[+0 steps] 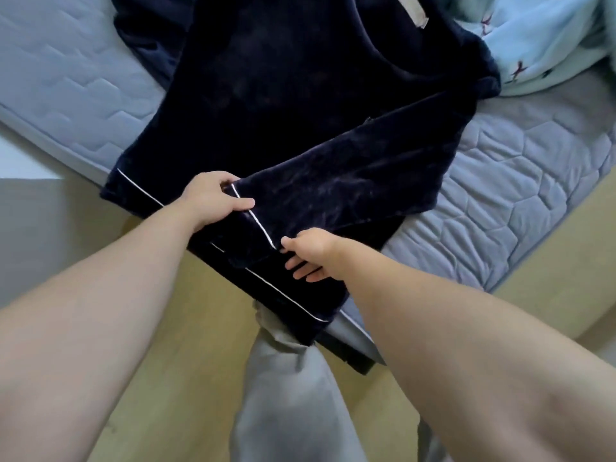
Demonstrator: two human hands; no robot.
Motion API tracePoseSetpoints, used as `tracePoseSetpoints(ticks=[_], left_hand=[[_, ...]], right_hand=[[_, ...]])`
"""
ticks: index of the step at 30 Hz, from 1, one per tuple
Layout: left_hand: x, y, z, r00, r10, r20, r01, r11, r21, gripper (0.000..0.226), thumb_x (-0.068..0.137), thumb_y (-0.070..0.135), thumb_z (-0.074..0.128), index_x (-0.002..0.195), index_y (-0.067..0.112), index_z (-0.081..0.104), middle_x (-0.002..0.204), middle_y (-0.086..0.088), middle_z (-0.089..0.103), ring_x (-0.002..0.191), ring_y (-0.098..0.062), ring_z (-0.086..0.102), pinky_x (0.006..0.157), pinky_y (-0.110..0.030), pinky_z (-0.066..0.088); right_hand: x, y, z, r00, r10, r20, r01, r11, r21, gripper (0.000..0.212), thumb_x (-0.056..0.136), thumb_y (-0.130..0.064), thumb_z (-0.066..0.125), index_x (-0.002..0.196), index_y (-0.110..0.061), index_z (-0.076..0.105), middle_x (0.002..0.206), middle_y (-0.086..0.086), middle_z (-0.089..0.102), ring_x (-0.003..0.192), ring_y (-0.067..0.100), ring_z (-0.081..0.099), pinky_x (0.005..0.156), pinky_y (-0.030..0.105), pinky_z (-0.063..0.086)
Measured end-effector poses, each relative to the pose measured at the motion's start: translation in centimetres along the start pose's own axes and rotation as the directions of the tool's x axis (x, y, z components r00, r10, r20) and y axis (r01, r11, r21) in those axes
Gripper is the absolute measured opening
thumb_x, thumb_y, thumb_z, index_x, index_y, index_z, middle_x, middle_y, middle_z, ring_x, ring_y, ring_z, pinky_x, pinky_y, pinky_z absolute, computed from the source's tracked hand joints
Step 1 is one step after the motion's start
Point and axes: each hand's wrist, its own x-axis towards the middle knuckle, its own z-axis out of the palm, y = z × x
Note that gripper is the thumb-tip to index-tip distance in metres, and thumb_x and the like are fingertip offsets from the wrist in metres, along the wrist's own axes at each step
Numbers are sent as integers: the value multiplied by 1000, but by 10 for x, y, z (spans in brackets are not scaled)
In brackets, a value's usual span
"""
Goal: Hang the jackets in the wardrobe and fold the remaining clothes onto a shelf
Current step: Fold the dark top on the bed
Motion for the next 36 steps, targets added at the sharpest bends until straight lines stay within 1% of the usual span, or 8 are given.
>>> tracePoseSetpoints(ticks=[7,15,18,21,25,28,31,36], left_hand=[[42,-7,-25,978,208,30,-207,934,291,32,73,28,79,99,41,66,97,15,67,93,-11,64,76,-25,47],[58,-18,-4,884,330,-330,-128,852,508,39,92,29,67,128,25,53,124,-1,63,117,-28,57,101,-44,35],[50,-15,19,765,508,-395,-136,728,672,50,89,30,70,133,19,49,134,-3,52,122,-27,50,107,-45,33],[29,-3,46,624,761,-177,-341,469,815,51,84,56,63,119,21,51,120,-2,49,105,-26,51,94,-43,36],[10,-8,78,661,668,340,-462,6,887,74,79,75,60,124,19,46,115,-2,44,95,-23,47,83,-39,38],[7,-15,82,784,565,257,-331,30,943,76,76,34,75,137,24,32,121,-4,40,99,-23,46,81,-38,37],[6,-15,75,868,470,161,-216,66,974,91,72,16,73,146,31,23,123,-6,38,99,-22,43,77,-35,38],[7,-30,62,844,440,306,-269,-144,952,95,77,13,67,153,31,14,127,-7,31,96,-21,40,74,-33,35]], right_hand=[[52,-19,54,982,109,-155,-62,958,280,26,102,-23,49,122,-11,59,107,8,68,75,19,66,59,29,53],[61,-18,13,927,28,-373,-35,999,-14,11,93,-18,51,90,-11,59,93,12,69,84,29,73,68,36,60],[45,-16,-21,916,-24,-401,-31,991,-130,24,83,-24,50,90,-11,69,84,7,76,72,25,74,59,30,55],[22,-10,-53,878,-56,-476,1,993,-114,40,75,-37,43,75,-11,73,65,0,75,55,22,72,65,33,58],[-7,1,-94,645,-143,-751,-60,970,-237,44,79,-48,37,79,-14,65,74,3,71,66,26,66,65,34,49],[-16,11,-121,478,-256,-840,-95,936,-339,31,89,-37,44,106,-13,54,107,6,55,88,29,54,69,39,40],[-19,13,-143,445,-277,-852,-61,939,-338,36,89,-22,53,121,-12,41,125,13,42,106,34,52,75,42,45],[-18,1,-166,518,-300,-801,-33,929,-369,62,82,-13,63,135,-15,32,138,14,30,110,36,51,83,44,51]])
